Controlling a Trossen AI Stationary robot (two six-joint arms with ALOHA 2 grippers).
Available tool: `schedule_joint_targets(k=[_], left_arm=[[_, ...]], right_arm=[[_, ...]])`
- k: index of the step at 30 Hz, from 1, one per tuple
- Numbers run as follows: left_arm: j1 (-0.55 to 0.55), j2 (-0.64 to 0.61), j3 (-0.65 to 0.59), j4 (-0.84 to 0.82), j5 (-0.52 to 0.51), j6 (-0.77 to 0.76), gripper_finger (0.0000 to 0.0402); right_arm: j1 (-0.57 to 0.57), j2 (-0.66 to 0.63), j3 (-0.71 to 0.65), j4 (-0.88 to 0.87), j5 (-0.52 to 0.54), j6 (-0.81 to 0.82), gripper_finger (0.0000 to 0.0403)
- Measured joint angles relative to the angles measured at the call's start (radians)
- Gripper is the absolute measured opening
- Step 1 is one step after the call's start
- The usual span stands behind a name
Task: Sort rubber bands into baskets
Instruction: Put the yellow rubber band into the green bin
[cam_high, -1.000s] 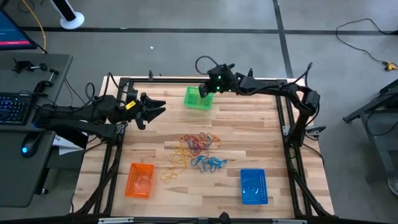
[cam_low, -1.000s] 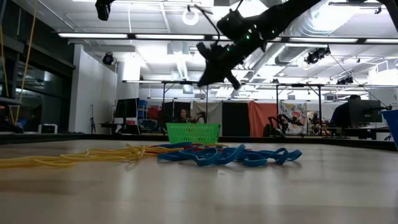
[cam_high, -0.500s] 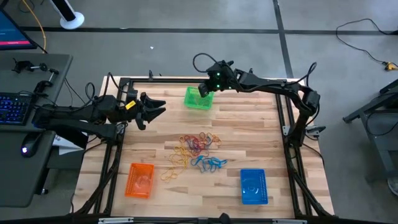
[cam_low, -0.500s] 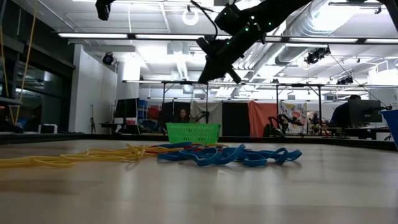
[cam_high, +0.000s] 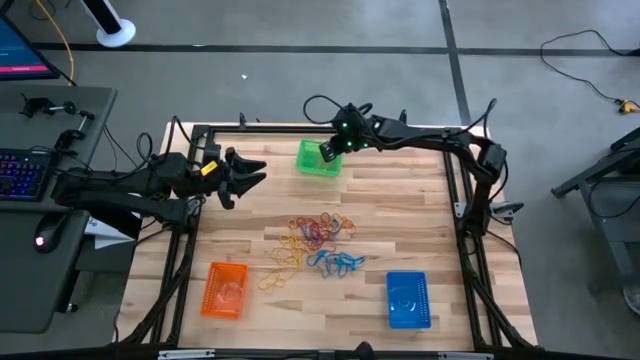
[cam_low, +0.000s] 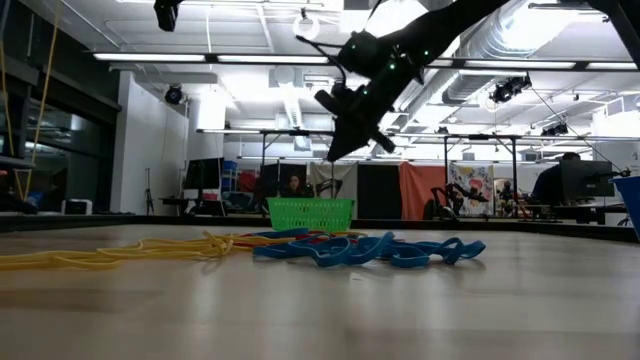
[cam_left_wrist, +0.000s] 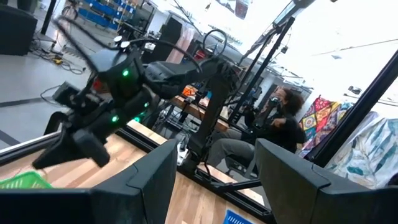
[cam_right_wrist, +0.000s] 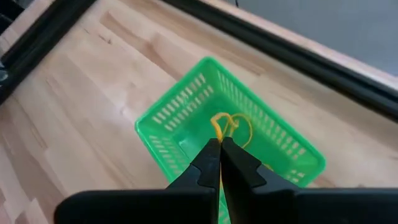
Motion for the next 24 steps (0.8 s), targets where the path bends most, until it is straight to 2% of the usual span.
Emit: schedule_joint_targets(k=[3, 6, 10, 13, 16, 19, 24], left_arm=[[0.000, 0.000, 0.000, 0.005, 0.000, 0.000, 0.0209], [0.000, 0.000, 0.000, 0.012, 0.000, 0.002, 0.0209], [0.000, 0.000, 0.000, 0.012, 0.000, 0.008, 0.0209], [0.000, 0.000, 0.000, 0.009, 0.000, 0.008, 0.0209], [0.000, 0.000, 0.000, 0.001, 0.000, -0.035, 0.0209], [0.000, 0.020, 0.000, -0.094, 0.037, -0.120, 0.0209], [-0.011, 0.148, -0.001, -0.341, 0.234, -0.219, 0.0209]], right_arm=[[0.010, 0.016, 0.000, 0.001, -0.016, -0.016, 0.0006], [0.013, 0.018, 0.000, -0.001, -0.044, -0.046, 0.0039], [0.011, 0.018, 0.016, -0.053, -0.028, -0.064, 0.0127], [0.010, 0.018, 0.041, -0.068, 0.029, -0.065, 0.0197], [-0.001, 0.016, 0.101, -0.137, -0.061, -0.087, 0.0247], [0.000, 0.010, 0.202, -0.277, -0.131, -0.133, 0.0263], [0.064, 0.007, 0.322, -0.589, -0.120, -0.238, 0.0265]])
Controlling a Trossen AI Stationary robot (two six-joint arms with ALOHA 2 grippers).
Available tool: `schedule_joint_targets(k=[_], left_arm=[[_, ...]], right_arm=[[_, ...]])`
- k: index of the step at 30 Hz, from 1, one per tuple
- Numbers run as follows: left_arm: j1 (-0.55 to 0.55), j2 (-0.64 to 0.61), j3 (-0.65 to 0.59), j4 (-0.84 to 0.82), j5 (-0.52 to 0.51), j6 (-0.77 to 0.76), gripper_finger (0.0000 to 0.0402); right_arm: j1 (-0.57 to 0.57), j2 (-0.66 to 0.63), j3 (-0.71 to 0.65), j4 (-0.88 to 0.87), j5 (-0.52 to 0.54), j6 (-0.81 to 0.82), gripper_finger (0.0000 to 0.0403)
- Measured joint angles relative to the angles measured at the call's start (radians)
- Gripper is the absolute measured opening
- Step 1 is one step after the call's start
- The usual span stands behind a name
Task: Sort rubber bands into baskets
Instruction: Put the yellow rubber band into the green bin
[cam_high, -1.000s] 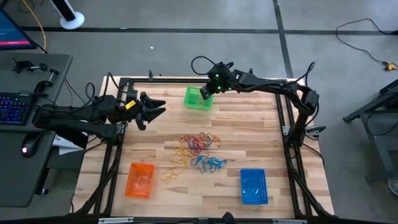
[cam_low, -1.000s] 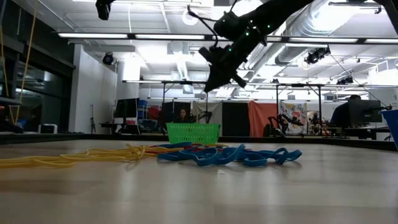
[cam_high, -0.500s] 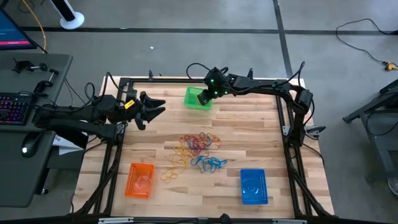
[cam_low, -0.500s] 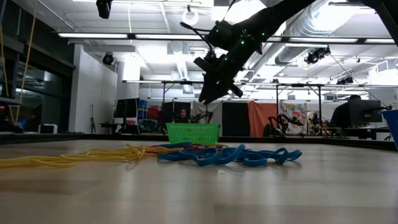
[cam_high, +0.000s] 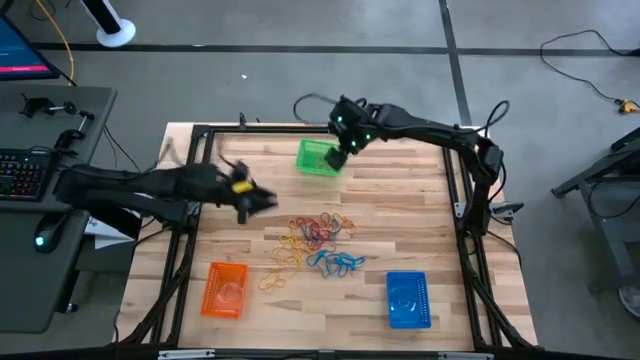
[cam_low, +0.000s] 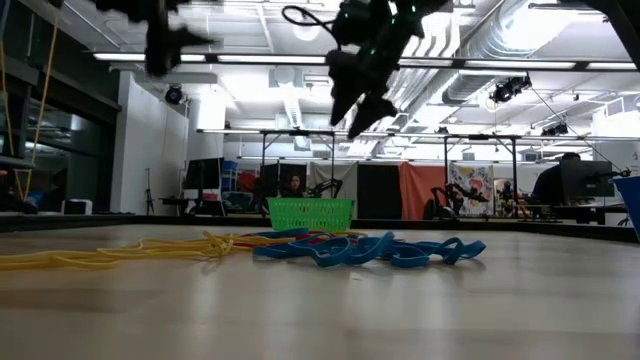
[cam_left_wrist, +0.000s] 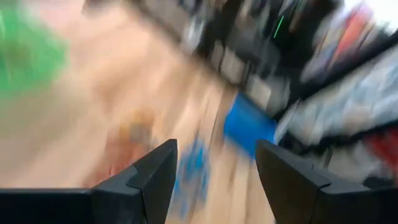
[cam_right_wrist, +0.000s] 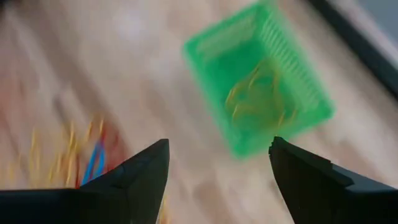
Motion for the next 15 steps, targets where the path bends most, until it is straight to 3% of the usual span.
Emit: schedule_joint_targets(k=[3, 6, 15], left_arm=[[-0.035, 0.096, 0.000, -0.078, 0.081, 0.010, 0.0209], [-0.087, 0.186, 0.000, -0.150, 0.095, 0.043, 0.0209], [-0.126, 0.401, 0.038, -0.251, 0.118, -0.034, 0.0209]], right_arm=[[0.067, -0.024, 0.000, -0.137, 0.009, -0.003, 0.0265], [0.152, -0.080, -0.084, -0.199, 0.056, 0.048, 0.0265], [0.417, -0.360, -0.523, -0.044, 0.099, 0.576, 0.0265]])
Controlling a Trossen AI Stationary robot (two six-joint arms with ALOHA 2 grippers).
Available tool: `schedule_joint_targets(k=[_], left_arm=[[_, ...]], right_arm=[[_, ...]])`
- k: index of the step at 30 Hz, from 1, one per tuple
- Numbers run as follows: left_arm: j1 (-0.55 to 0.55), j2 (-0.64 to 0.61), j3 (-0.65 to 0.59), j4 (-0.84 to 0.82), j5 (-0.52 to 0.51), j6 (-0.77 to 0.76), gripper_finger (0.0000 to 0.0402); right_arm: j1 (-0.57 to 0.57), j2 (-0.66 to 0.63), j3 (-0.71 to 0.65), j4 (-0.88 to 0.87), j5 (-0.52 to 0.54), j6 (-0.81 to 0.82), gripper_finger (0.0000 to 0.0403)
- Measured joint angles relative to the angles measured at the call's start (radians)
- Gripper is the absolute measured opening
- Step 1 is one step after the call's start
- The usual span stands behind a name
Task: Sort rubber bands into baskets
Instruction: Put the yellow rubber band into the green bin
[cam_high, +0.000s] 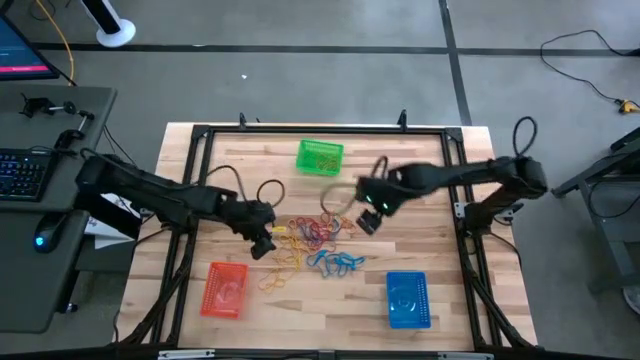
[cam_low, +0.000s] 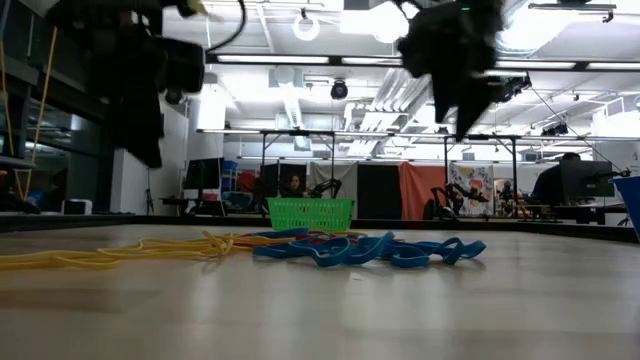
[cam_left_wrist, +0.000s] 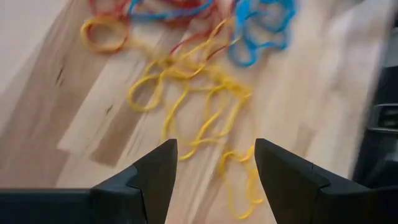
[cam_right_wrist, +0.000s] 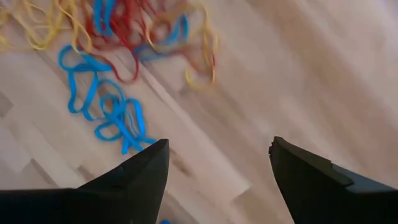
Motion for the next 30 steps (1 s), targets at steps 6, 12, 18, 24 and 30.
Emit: schedule_joint_targets(k=[6, 12, 18, 24, 30], left_arm=[[-0.004, 0.218, 0.210, -0.246, -0.004, 0.020, 0.0209], [-0.034, 0.401, 0.382, -0.371, -0.035, -0.147, 0.0209], [-0.068, 0.497, 0.401, -0.359, -0.064, -0.348, 0.0209], [-0.094, 0.541, 0.400, -0.356, -0.105, -0.454, 0.0209], [-0.098, 0.553, 0.400, -0.349, -0.142, -0.521, 0.0193]], right_arm=[[0.134, -0.102, -0.117, 0.036, 0.097, 0.219, 0.0265], [0.207, -0.146, -0.167, 0.018, 0.149, 0.245, 0.0265], [0.234, -0.150, -0.224, 0.011, 0.164, 0.186, 0.0265], [0.234, -0.150, -0.256, 0.015, 0.180, 0.099, 0.0265], [0.234, -0.150, -0.256, 0.033, 0.223, 0.052, 0.0265]])
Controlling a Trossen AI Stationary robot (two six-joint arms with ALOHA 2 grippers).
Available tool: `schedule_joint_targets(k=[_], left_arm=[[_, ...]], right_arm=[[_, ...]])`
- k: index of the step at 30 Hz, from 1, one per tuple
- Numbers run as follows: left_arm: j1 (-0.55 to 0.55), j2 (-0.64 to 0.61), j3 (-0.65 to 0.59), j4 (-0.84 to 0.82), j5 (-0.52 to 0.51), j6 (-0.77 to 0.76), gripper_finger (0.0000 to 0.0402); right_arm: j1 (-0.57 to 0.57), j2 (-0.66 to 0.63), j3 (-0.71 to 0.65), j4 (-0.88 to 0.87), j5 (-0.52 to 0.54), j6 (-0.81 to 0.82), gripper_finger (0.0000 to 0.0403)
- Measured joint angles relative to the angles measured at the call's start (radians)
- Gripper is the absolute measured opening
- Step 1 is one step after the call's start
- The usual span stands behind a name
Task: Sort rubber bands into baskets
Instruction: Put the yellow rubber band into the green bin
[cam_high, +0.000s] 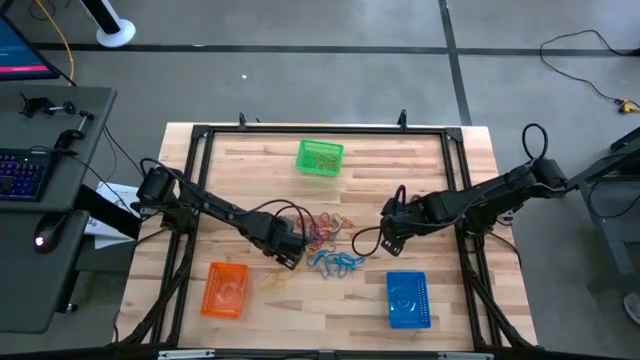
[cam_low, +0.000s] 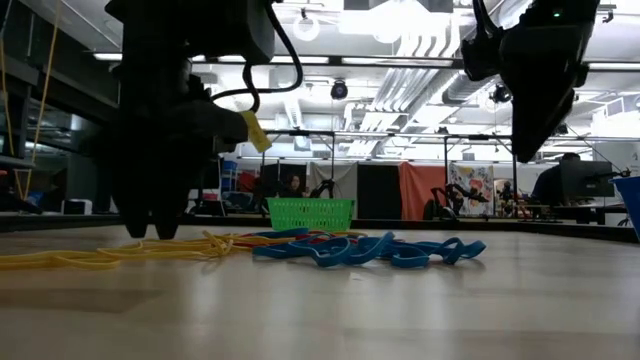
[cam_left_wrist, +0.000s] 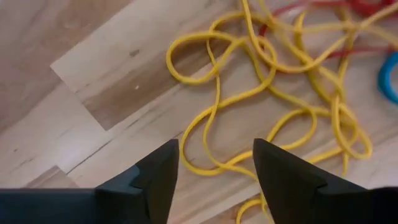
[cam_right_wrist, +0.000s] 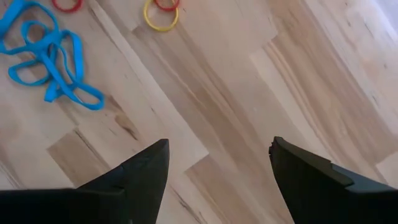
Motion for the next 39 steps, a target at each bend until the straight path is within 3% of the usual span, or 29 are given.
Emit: schedule_joint_targets(k=[10, 39], left_arm=[[-0.005, 0.000, 0.000, 0.026, -0.007, -0.068, 0.0120], [-0.017, 0.000, -0.006, 0.025, -0.015, -0.099, 0.0117]], right_arm=[[0.000, 0.000, 0.000, 0.010, 0.037, -0.025, 0.0265], [-0.001, 0.000, 0.000, 0.037, 0.082, -0.020, 0.0265]])
